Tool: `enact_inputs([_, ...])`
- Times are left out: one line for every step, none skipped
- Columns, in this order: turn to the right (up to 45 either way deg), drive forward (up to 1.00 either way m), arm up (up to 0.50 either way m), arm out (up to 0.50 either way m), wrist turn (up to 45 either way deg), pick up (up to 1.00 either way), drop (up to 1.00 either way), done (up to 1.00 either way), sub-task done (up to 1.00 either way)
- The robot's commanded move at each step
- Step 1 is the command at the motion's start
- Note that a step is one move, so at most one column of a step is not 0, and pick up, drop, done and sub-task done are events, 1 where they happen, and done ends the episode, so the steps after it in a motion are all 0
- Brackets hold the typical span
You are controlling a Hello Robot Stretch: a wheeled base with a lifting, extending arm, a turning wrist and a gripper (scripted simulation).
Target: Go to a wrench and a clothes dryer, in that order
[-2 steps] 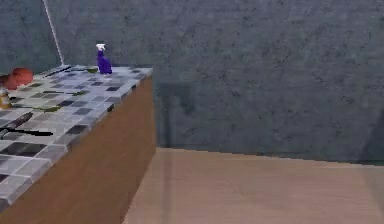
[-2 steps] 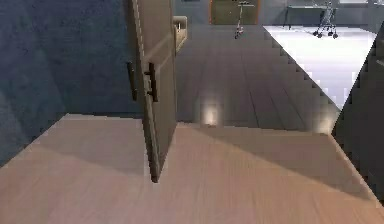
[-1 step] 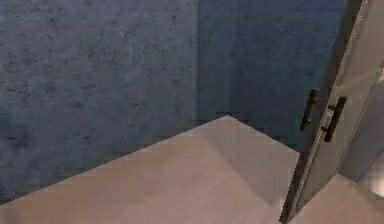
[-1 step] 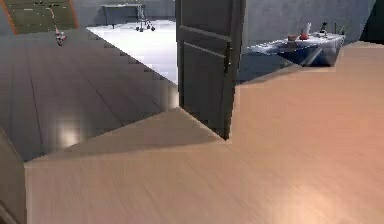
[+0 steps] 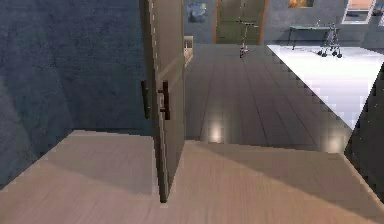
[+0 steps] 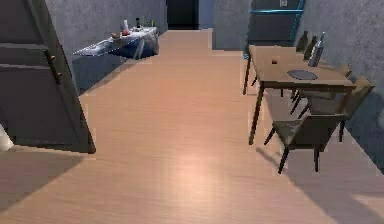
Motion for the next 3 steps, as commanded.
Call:
enact_inputs([24.0,0.0,0.0,0.0,0.0,0.0,0.0,0.0,0.0])
enact_inputs([0.0,1.0,0.0,0.0,0.0,0.0,0.0,0.0,0.0])
enact_inputs([3.0,0.0,0.0,0.0,0.0,0.0,0.0,0.0,0.0])
